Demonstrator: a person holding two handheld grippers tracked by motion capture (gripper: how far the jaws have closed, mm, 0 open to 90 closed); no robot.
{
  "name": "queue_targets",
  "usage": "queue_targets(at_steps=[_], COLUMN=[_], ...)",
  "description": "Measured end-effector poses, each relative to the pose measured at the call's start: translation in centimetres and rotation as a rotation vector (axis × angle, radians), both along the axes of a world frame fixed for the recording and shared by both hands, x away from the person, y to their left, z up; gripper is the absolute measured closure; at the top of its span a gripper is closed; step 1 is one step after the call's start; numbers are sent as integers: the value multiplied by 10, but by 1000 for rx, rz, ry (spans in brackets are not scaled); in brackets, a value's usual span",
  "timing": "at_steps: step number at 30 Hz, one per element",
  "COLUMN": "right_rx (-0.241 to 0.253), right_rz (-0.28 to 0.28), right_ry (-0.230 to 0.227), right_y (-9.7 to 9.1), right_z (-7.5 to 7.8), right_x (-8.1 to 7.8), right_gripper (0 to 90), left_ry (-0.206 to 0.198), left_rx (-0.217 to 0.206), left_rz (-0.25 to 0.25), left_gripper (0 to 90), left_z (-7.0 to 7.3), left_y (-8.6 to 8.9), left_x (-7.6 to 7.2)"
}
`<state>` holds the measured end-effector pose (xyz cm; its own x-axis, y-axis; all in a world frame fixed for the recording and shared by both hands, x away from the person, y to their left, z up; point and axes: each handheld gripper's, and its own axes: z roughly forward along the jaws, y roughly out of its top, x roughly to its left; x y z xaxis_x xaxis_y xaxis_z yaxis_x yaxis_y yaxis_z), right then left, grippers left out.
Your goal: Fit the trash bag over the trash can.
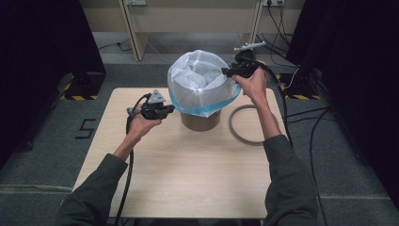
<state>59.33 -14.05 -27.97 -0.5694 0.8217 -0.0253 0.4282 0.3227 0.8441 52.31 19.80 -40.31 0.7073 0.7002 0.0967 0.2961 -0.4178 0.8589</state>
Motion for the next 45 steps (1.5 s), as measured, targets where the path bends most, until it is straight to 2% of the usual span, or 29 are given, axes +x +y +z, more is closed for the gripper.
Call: queue_targets(at_steps=[2,6,8,11,13,15,16,18,20,22,24,25,30,33,36,38,39,41,45], right_rx=[17,33,27,-17,-2,13,20,18,-25,-42,-25,-1,13,-29,-112,-130,-120,-89,-24], right_rz=[0,-14,-10,-24,-46,-55,-53,-47,-27,-17,-49,-54,-60,-63,-63,-87,-93,-84,-70], right_ry=[-4,5,21,52,62,72,77,62,43,47,29,18,23,28,51,46,57,91,115], right_y=[-2,-3,0,5,5,3,2,1,2,3,3,3,10,19,28,27,26,20,9], right_z=[2,3,0,-5,-8,-8,-9,-9,-10,-9,-4,0,9,5,-4,-7,-8,-10,-17], right_x=[-3,-6,-8,-8,-4,3,7,18,27,31,26,21,-8,-21,-23,-19,-15,-5,19], right_gripper=[489,471,473,516,537,542,577,594,569,540,483,454,397,374,376,419,423,480,516], left_ry=[-20,-35,-40,-50,-56,-60,-62,-63,-66,-71,-80,-83,-83,-80,-83,-79,-82,-87,-94], left_rx=[-10,-38,-56,-70,-82,-78,-77,-82,-87,-84,-88,-88,-86,-92,-87,-87,-87,-88,-86], left_rz=[2,16,30,48,62,60,63,70,78,81,79,79,86,95,94,97,96,94,98], left_gripper=[740,597,556,471,434,422,415,392,376,365,359,356,345,335,332,331,330,330,325], left_z=[8,19,23,29,32,34,35,37,39,41,43,43,43,42,43,45,46,49,54], left_y=[4,9,11,12,12,12,12,13,13,14,15,15,15,14,13,14,14,15,17], left_x=[-4,-8,-8,-7,-7,-7,-7,-6,-5,-4,-4,-4,-2,-1,-1,-2,-2,-2,-1])
